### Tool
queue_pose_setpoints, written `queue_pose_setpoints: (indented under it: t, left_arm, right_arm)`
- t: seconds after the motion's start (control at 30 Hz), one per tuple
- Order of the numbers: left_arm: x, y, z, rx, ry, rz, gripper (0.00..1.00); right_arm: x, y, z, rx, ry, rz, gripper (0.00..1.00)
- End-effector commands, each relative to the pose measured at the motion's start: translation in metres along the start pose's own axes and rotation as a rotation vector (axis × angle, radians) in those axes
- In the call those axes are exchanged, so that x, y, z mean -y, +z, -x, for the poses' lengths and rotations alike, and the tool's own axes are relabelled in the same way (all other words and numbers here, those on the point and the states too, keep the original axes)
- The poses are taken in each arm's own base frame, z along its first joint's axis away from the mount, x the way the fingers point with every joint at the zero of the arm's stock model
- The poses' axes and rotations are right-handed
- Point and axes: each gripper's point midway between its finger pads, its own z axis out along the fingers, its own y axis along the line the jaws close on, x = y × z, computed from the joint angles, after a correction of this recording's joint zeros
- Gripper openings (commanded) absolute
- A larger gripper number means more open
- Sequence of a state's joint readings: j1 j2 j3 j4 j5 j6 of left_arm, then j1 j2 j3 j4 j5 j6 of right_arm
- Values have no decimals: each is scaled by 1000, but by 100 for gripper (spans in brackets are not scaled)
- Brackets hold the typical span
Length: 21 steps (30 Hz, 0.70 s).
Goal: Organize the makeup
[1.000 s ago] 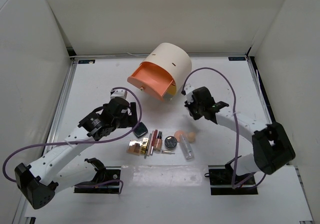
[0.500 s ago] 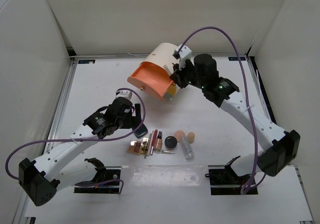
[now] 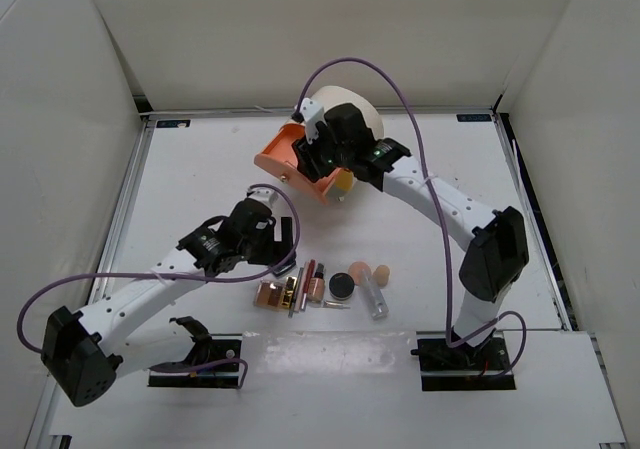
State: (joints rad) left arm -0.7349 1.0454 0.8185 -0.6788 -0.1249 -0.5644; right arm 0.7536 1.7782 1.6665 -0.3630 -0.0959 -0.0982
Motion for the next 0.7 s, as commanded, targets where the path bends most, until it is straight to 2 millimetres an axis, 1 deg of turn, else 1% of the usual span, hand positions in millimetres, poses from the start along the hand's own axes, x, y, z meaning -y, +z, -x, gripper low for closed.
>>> queue_pose_setpoints:
  t: [0.0, 0.03, 0.07, 0.1, 0.13, 0.17, 0.2, 0.23, 0.27, 0.3, 0.33, 0.37, 0.4, 0.43, 0.47, 0.5, 0.53, 0.57, 0.6, 0.63, 0.67]
  left_arm:
    - [20, 8, -9, -34, 45, -83, 96]
    - [24, 9, -10, -39, 54, -88, 94]
    - [22, 12, -13, -54, 59, -72, 93]
    - [25, 13, -18, -73, 66, -68, 93]
    - [24, 14, -24, -90, 64, -63, 91]
    - [26, 14, -31, -112, 71, -68, 90]
    - [27, 14, -37, -128, 71, -68, 89]
    - [25, 14, -43, -146, 65, -59, 88]
    - [24, 15, -53, -168, 73, -57, 88]
    - [22, 16, -58, -174, 72, -50, 87]
    - [21, 17, -63, -182, 72, -46, 85]
    - [19, 20, -70, -197, 73, -41, 83]
    - [20, 23, -73, -204, 72, -36, 82]
    - [20, 24, -75, -209, 72, -33, 81]
    - [21, 26, -73, -191, 73, -22, 78]
    - [19, 29, -74, -193, 72, -10, 76]
    - [18, 32, -78, -204, 80, 2, 73]
    - [18, 34, -79, -200, 79, 6, 73]
    - [12, 38, -82, -205, 80, 33, 72]
    - [11, 40, -83, -207, 81, 38, 69]
    - [11, 42, -83, -208, 77, 42, 66]
  right_arm:
    - [-3, -25, 47, 112, -11, -22, 61]
    - [-3, -27, 48, 115, -10, -24, 61]
    - [-3, -31, 49, 121, -7, -29, 63]
    - [-3, -40, 55, 139, -1, -34, 64]
    - [-5, -44, 57, 146, 8, -36, 65]
    - [-1, -49, 54, 145, 18, -56, 65]
    - [-2, -64, 59, 167, 25, -68, 66]
    - [2, -70, 60, 179, 43, -95, 67]
    - [8, -74, 48, 158, 57, -139, 68]
    - [9, -92, 55, 195, 67, -161, 69]
    - [11, -99, 50, 194, 75, -182, 70]
    - [19, -99, 30, 164, 122, -241, 70]
    - [21, -118, 31, 195, 142, -271, 71]
    - [25, -124, 25, 197, 172, -302, 72]
    - [32, -124, 2, 156, 191, -364, 73]
    - [37, -132, -3, 162, 213, -395, 74]
    - [41, -143, -17, 153, 240, -436, 76]
    - [43, -149, -21, 156, 254, -460, 77]
    - [45, -159, -25, 158, 270, -484, 77]
    - [46, -164, -29, 157, 291, -498, 78]
    - [49, -166, -38, 145, 302, -526, 79]
